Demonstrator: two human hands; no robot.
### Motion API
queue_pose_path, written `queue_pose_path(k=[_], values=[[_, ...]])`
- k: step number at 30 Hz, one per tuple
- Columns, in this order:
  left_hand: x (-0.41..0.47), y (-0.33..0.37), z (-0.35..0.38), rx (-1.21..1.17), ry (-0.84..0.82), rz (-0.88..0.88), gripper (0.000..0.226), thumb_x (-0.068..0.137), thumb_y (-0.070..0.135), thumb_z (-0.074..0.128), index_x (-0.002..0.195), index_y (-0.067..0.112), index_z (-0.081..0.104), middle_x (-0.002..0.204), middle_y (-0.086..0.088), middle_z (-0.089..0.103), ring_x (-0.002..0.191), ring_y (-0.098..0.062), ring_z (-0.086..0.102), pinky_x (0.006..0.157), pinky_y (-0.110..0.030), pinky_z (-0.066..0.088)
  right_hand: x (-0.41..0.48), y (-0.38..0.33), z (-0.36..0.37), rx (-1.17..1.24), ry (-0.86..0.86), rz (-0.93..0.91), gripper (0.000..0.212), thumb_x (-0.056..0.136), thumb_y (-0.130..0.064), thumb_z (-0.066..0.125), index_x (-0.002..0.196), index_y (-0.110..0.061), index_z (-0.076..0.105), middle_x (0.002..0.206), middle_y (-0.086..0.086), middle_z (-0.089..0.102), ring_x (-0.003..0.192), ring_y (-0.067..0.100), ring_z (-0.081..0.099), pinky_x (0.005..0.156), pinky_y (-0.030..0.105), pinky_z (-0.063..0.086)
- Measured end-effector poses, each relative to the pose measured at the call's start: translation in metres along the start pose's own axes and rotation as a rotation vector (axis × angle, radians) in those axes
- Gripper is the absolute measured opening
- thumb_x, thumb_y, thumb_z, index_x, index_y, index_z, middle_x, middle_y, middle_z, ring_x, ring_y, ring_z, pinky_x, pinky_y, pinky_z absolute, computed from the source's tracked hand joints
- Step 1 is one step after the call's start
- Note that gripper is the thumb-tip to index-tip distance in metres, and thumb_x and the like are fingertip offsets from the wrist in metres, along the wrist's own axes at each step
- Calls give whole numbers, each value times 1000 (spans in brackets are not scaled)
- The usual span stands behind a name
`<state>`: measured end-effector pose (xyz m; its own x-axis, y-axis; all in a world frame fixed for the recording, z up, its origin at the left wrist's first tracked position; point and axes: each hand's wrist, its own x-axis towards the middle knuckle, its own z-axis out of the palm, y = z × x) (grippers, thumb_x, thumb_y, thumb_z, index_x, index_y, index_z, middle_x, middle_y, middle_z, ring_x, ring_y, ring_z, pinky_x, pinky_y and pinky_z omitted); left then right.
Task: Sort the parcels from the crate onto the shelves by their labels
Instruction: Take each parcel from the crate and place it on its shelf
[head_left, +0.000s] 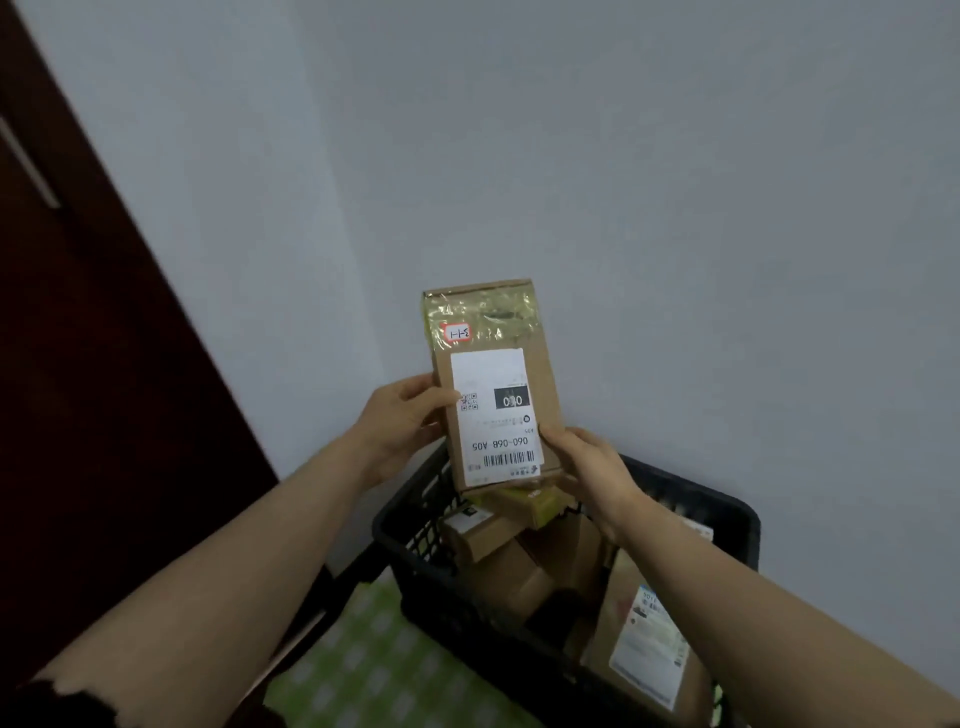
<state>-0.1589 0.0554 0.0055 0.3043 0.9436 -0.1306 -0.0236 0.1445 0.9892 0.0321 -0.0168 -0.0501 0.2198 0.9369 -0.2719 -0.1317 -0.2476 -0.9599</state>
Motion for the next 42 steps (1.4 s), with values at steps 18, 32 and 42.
queue_pose_path(k=[18, 32, 42], values=[[-206, 53, -90, 1602, 190, 108, 98, 77, 39, 71, 152, 21, 11, 156, -4, 22, 145, -22, 10, 117, -42, -4, -124, -97, 122, -963, -511, -530, 62, 63, -16, 86, 121, -18, 62, 110, -1, 64, 100, 16, 59, 91, 27, 47], [-297, 45, -159, -108, 488, 114, 23, 85, 11, 66, 107, 6, 61, 91, -6, 71, 83, -18, 67, 75, -36, 56, -181, -49, 193, -260, -560, -199, 57, 91, -29, 61, 141, -11, 40, 124, 5, 60, 109, 16, 58, 98, 37, 47], [-327, 44, -186, -246, 462, 247, 40, 81, 6, 65, 120, 1, 57, 103, -9, 70, 85, -18, 70, 70, -30, 58, -210, -48, 228, -195, -790, -354, 27, 93, -1, 53, 116, -15, 57, 98, -2, 68, 88, 10, 64, 87, 25, 53]])
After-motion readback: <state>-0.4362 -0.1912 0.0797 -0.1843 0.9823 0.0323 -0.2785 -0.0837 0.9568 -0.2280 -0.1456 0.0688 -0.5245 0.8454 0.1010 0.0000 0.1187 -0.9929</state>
